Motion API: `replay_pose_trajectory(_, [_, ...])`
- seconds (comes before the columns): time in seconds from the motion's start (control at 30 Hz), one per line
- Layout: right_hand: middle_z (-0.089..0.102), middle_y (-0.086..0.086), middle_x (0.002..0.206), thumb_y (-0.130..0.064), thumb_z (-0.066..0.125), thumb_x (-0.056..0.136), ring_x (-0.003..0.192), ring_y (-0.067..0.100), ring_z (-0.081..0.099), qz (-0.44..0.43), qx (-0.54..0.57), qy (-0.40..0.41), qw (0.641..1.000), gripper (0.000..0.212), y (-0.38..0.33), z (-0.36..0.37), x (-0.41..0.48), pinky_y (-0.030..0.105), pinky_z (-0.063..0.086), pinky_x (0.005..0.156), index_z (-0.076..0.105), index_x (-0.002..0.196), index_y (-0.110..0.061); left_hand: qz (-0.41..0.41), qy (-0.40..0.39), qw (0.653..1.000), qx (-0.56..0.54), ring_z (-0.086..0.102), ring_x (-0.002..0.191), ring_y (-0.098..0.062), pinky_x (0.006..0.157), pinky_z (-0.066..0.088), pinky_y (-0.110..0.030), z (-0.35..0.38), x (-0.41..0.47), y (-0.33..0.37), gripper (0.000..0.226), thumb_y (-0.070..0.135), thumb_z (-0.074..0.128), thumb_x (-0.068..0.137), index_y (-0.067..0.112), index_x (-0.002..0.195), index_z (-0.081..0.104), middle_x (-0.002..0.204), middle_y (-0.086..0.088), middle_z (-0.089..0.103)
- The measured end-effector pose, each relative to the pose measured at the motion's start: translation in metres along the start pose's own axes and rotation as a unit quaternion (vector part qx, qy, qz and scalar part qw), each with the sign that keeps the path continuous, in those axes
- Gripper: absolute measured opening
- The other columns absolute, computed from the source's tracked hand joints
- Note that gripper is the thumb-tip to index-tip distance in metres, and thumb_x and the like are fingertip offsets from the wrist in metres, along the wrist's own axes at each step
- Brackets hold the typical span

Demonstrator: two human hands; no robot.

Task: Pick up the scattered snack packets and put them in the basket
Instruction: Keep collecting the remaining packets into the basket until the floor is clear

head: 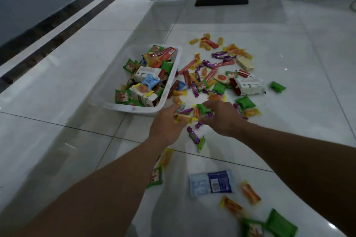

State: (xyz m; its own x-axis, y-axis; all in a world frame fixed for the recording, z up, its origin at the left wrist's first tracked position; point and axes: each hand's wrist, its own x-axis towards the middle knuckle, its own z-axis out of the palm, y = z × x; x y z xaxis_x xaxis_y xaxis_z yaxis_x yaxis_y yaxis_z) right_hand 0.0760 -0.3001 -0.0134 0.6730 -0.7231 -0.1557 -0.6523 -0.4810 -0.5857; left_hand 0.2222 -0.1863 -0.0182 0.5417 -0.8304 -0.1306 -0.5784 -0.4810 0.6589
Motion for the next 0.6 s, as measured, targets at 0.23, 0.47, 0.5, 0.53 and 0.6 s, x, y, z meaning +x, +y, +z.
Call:
replay_pose_trajectory(0.23, [0.058, 0.007, 0.132, -0.044, 0.07, 0.082, 0.118, 0.024, 0.055, 0.021, -0.016, -0.023, 0.999, 0.063, 0.02, 0.014, -0.01, 0.038, 0.048, 0.093, 0.05, 0.135, -0.017, -0.011, -0.001, 1.0, 0.012, 0.046, 0.128, -0.021, 0.104, 0.041, -0.04, 0.014, -0.008, -0.014, 0.053, 0.031, 0.067, 0.085, 0.026, 0.135, 0.05, 0.139, 0.0, 0.051])
replay_pose_trajectory(0.47, [0.059, 0.01, 0.129, -0.04, 0.071, 0.081, 0.117, 0.026, 0.055, 0.052, -0.038, -0.069, 0.996, 0.062, 0.028, 0.042, -0.002, 0.033, 0.045, 0.093, 0.05, 0.136, -0.021, -0.043, -0.009, 0.997, 0.063, 0.046, 0.127, -0.023, 0.103, 0.041, -0.04, 0.018, -0.015, -0.048, 0.055, 0.038, 0.066, 0.085, 0.029, 0.137, 0.048, 0.14, 0.0, 0.05])
replay_pose_trajectory(0.5, [0.058, 0.011, 0.129, -0.04, 0.071, 0.082, 0.117, 0.028, 0.054, 0.062, -0.043, -0.068, 0.995, 0.061, 0.028, 0.048, 0.001, 0.033, 0.045, 0.093, 0.05, 0.136, -0.02, -0.044, -0.009, 0.996, 0.074, 0.047, 0.125, -0.024, 0.102, 0.042, -0.039, 0.018, -0.016, -0.054, 0.055, 0.038, 0.066, 0.085, 0.028, 0.136, 0.048, 0.138, -0.002, 0.051])
replay_pose_trajectory(0.53, [0.057, 0.012, 0.129, -0.04, 0.07, 0.082, 0.118, 0.029, 0.053, 0.077, -0.047, -0.067, 0.994, 0.061, 0.026, 0.054, 0.003, 0.034, 0.044, 0.094, 0.049, 0.136, -0.019, -0.048, -0.01, 0.995, 0.083, 0.048, 0.124, -0.024, 0.101, 0.042, -0.038, 0.018, -0.019, -0.059, 0.055, 0.038, 0.066, 0.085, 0.028, 0.136, 0.048, 0.137, -0.002, 0.052])
replay_pose_trajectory(0.6, [0.055, 0.015, 0.13, -0.041, 0.067, 0.084, 0.12, 0.032, 0.051, 0.106, -0.051, -0.071, 0.991, 0.062, 0.023, 0.067, 0.007, 0.034, 0.043, 0.094, 0.046, 0.137, -0.016, -0.054, -0.018, 0.994, 0.092, 0.048, 0.124, -0.023, 0.103, 0.041, -0.037, 0.018, -0.024, -0.074, 0.056, 0.037, 0.066, 0.084, 0.027, 0.137, 0.048, 0.138, -0.002, 0.051])
